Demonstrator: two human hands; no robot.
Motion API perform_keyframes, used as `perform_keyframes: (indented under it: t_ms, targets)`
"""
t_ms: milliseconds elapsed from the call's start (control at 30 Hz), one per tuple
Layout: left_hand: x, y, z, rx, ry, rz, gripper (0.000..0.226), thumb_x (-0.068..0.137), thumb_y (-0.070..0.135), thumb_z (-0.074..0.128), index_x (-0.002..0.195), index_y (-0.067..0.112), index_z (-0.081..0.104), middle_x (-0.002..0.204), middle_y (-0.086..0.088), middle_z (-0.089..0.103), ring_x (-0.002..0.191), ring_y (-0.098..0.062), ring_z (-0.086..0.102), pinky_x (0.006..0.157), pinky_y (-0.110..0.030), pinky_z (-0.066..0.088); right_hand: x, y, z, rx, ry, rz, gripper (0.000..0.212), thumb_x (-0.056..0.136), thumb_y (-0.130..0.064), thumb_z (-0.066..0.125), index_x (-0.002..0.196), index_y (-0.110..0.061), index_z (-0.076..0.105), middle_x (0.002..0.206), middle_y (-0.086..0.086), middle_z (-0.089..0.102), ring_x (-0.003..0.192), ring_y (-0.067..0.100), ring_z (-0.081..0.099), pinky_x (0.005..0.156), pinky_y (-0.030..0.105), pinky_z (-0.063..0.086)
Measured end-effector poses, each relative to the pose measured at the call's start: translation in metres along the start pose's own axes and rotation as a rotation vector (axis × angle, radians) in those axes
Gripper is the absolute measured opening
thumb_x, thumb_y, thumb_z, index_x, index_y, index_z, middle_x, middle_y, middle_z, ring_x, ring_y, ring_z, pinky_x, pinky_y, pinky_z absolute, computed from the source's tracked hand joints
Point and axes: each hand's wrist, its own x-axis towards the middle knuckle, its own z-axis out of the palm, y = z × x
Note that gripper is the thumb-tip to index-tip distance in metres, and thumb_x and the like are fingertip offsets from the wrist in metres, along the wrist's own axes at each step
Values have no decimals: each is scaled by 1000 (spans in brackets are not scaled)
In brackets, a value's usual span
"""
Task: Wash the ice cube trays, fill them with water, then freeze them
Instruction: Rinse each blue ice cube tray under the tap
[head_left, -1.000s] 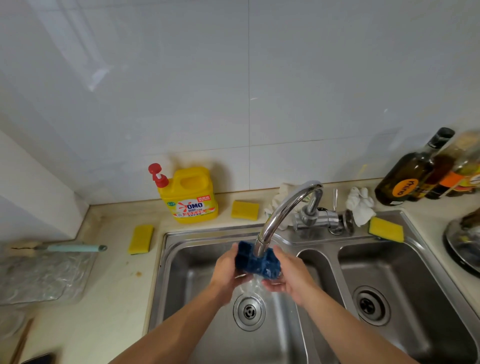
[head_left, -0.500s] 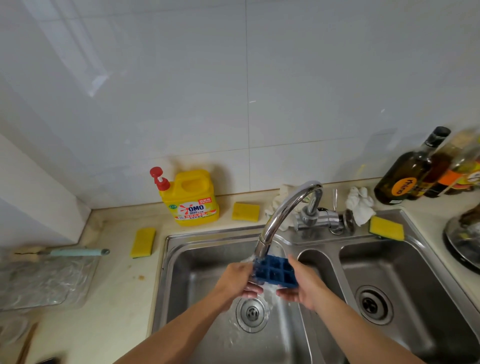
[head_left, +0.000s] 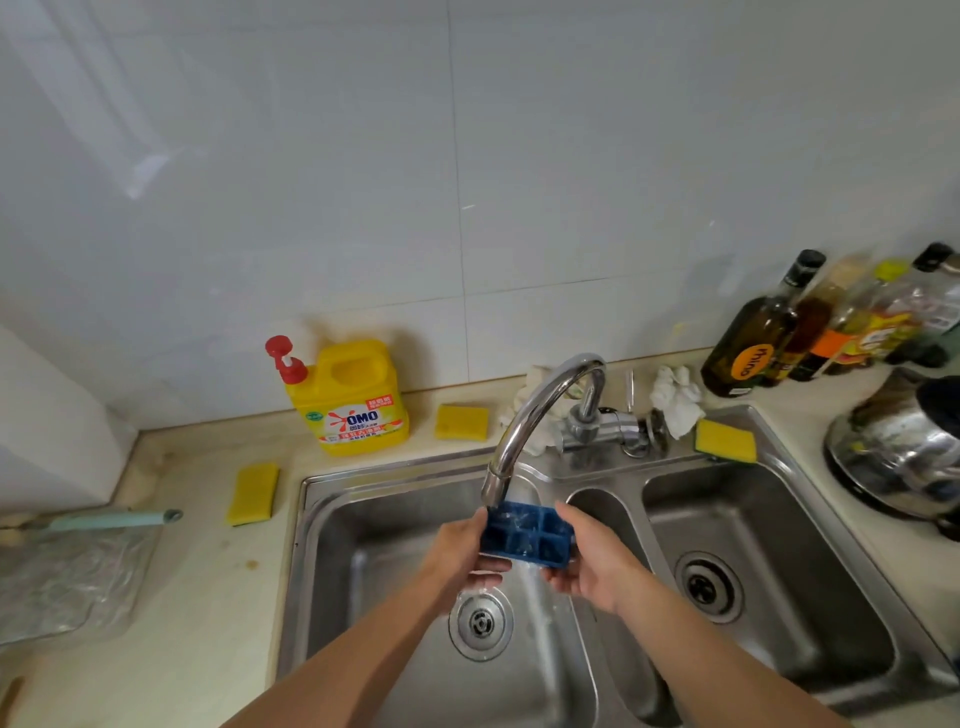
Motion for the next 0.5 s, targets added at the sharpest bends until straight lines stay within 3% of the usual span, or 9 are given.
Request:
perform_keyframes:
  t_ms: [100, 267, 367, 500]
  targets:
    - [-2, -7, 0, 12, 24, -11, 47, 107, 49, 37, 110, 14, 70, 91, -10, 79, 88, -27, 75, 72, -37, 63, -10, 5, 7, -40, -28, -49, 35, 102, -37, 58, 114, -6, 66, 100, 23, 68, 71, 29, 65, 56, 34, 55]
    - [-3, -20, -2, 188, 59, 61, 45, 106, 48, 38, 110, 15, 68, 104, -8, 70, 95, -21, 65, 63, -28, 52, -25, 24, 5, -127, 37, -82, 21, 101, -21, 58, 116, -8, 62, 108, 19, 67, 89, 30, 66, 73, 39, 57]
    - [0, -31, -2, 289, 119, 47, 36, 106, 41, 45, 102, 12, 66, 92, -4, 63, 82, -17, 58, 69, -30, 50, -34, 27, -1, -218, 136, -165, 18, 99, -20, 61, 115, -12, 63, 110, 13, 67, 93, 26, 68, 78, 40, 60]
    - [0, -35, 5, 494, 126, 70, 38, 105, 37, 50, 81, 10, 61, 71, -3, 54, 67, -17, 51, 72, -31, 45, -51, 16, -20, -356, 234, -407, 14, 94, -29, 65, 108, -27, 67, 102, 1, 71, 92, 22, 72, 80, 43, 62]
